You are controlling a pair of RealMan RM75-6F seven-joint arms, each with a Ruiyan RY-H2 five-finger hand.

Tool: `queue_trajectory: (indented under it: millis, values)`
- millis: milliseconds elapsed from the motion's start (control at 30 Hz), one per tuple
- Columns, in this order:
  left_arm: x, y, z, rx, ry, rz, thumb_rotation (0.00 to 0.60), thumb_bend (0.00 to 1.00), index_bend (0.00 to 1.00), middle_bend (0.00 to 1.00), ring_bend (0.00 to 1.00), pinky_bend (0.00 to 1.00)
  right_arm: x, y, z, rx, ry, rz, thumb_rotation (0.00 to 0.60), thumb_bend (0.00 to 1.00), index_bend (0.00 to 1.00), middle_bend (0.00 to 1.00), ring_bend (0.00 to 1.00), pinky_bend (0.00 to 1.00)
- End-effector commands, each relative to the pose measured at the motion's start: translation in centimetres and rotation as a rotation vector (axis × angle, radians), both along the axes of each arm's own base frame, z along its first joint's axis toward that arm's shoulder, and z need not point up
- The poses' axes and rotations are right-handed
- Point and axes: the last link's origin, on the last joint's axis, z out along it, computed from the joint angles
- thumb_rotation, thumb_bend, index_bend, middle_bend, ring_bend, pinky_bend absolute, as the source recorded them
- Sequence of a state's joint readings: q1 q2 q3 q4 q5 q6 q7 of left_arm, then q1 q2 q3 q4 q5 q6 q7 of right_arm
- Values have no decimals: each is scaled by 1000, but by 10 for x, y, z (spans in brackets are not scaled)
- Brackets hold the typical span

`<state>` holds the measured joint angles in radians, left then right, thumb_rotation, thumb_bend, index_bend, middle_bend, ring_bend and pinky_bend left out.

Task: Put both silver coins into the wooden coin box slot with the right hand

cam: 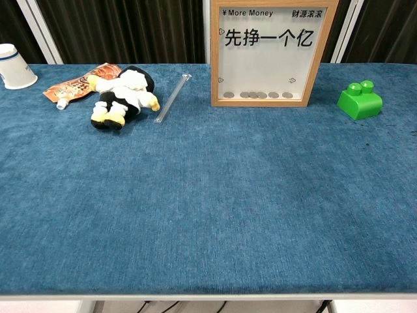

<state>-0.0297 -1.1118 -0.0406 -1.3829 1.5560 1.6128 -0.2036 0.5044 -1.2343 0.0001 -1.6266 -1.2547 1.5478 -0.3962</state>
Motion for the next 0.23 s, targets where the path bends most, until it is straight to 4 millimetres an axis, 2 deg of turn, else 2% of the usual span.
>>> queue_trajectory:
  millis: [33, 100, 233]
  values:
    - [5, 2, -2, -10, 33, -4, 600, 69, 54, 0, 0, 0, -76, 81, -6, 47, -8, -123, 600, 272, 0, 0, 0, 0]
    - [6, 3, -5, -26, 50, -3, 600, 68, 54, 0, 0, 0, -88, 93, -11, 44, -8, -143, 600, 271, 0, 0, 0, 0]
    - [7, 6, -12, -46, 73, 1, 600, 69, 54, 0, 0, 0, -99, 104, -17, 36, -4, -150, 600, 269, 0, 0, 0, 0]
